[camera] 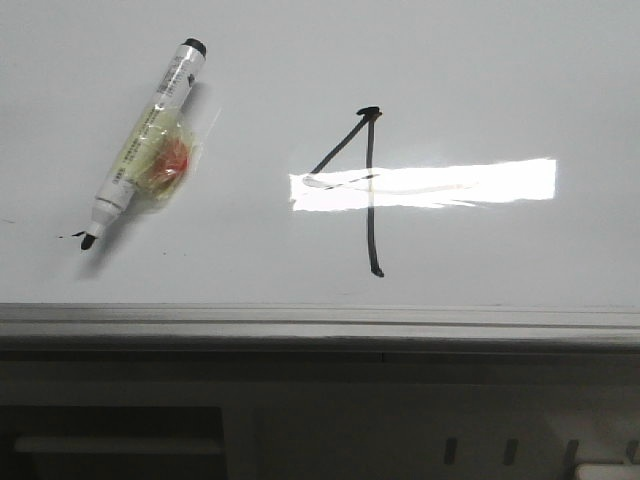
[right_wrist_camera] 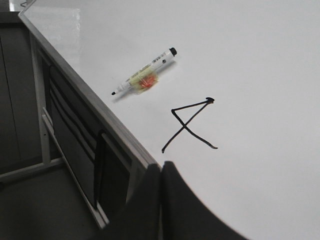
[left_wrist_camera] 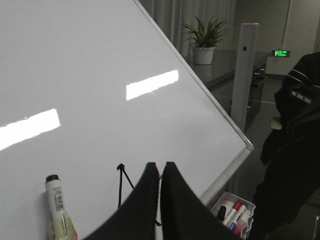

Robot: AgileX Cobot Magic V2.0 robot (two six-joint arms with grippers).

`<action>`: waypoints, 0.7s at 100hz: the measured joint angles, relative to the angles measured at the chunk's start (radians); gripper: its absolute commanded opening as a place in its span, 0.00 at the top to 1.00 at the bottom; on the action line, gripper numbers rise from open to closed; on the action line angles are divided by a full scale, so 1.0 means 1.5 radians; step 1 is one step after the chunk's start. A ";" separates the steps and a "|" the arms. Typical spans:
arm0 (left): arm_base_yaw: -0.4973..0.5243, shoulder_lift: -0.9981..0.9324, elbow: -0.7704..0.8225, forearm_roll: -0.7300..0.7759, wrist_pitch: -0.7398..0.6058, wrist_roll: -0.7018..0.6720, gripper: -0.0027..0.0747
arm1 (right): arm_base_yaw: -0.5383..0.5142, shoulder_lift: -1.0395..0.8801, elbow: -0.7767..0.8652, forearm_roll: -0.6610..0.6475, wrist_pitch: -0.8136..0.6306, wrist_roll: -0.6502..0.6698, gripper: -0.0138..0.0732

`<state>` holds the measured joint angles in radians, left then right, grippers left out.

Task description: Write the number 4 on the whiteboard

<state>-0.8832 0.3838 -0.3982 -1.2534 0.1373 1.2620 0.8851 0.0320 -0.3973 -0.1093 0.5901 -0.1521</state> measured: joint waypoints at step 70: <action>0.000 -0.054 0.069 0.004 0.022 0.000 0.99 | 0.000 -0.030 0.005 -0.007 0.023 0.008 0.90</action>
<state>-0.8832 0.3031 -0.2941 -1.2475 0.1709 1.2620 0.8851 -0.0125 -0.3891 -0.1197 0.6245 -0.1397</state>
